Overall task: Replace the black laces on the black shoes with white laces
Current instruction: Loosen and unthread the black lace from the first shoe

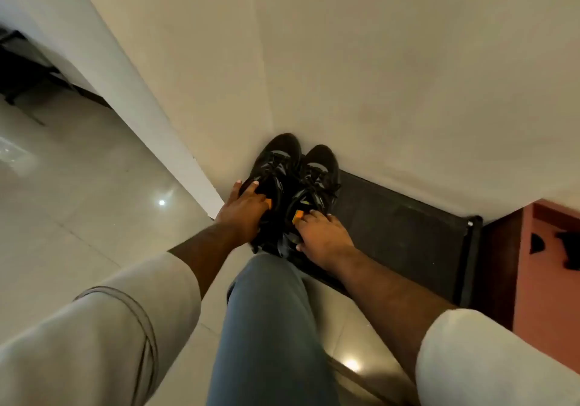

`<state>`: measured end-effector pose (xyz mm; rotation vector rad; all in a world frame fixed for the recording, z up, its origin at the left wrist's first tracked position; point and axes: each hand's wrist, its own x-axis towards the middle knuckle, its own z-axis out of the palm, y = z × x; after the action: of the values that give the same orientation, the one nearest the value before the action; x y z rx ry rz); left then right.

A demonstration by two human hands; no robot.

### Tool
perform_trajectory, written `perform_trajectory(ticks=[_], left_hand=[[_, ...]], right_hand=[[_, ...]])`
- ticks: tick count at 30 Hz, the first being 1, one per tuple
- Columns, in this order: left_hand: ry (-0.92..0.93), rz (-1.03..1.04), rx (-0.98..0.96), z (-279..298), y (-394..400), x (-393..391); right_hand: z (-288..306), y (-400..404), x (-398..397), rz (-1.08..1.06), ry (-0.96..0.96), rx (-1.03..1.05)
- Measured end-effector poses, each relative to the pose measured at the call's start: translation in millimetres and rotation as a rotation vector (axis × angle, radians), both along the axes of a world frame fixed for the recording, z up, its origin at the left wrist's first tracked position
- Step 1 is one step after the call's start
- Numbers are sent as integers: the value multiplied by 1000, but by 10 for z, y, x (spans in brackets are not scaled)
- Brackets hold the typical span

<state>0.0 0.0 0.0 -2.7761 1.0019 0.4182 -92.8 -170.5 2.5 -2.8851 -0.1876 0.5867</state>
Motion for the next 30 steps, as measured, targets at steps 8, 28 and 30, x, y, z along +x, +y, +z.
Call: perform_trajectory(ticks=[8, 28, 30], left_hand=[[-65, -7, -324, 357, -176, -386], [166, -784, -663, 1034, -2455, -3525], [193, -820, -644, 878, -2571, -3617]], right_hand=[[475, -419, -443, -125, -157, 110], [1306, -1914, -4566, -800, -398, 83], [1143, -2055, -4707, -838, -359, 133]])
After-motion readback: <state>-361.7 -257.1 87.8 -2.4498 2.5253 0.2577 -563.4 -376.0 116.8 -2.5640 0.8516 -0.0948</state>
